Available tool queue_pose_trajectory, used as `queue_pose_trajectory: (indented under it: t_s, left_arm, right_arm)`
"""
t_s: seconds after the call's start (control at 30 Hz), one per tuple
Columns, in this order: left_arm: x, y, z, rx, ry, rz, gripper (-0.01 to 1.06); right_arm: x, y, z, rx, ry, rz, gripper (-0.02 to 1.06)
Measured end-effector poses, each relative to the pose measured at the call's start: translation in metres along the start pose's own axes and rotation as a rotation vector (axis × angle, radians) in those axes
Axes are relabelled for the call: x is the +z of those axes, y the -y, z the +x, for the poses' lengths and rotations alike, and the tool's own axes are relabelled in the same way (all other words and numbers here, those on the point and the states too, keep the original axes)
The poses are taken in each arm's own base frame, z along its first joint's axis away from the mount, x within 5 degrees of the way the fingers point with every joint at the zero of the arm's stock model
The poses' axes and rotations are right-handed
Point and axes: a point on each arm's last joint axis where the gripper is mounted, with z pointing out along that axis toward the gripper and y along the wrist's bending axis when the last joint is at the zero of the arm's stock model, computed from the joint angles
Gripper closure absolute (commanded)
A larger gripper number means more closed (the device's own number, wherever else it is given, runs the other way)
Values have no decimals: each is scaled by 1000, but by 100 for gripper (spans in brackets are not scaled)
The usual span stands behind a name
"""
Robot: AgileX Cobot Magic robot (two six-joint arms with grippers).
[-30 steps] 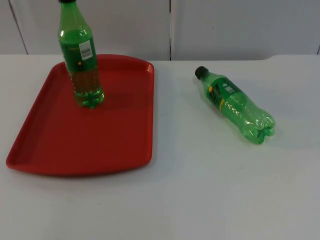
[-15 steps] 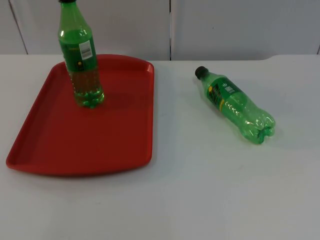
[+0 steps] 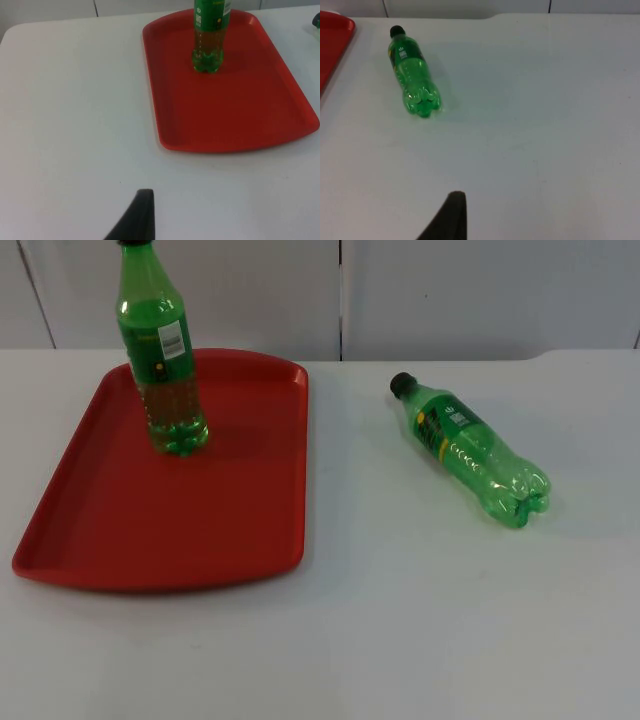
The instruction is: Place the bottle upright on the tray.
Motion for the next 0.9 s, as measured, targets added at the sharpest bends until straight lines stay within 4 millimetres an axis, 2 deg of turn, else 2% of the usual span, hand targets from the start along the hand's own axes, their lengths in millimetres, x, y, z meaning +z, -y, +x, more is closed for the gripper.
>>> queue_pose_trajectory:
  t_s: [0.67,0.8,0.9]
  left_arm:
    - [0,0,0,0,0,0,0]
    - [0,0,0,0,0,0,0]
    - [0,0,0,0,0,0,0]
  right_arm:
    - [0,0,0,0,2,0,-1]
    - [-5,0,-10,0,9,0,-1]
    - [-4,0,-27,0,-23,0,-1]
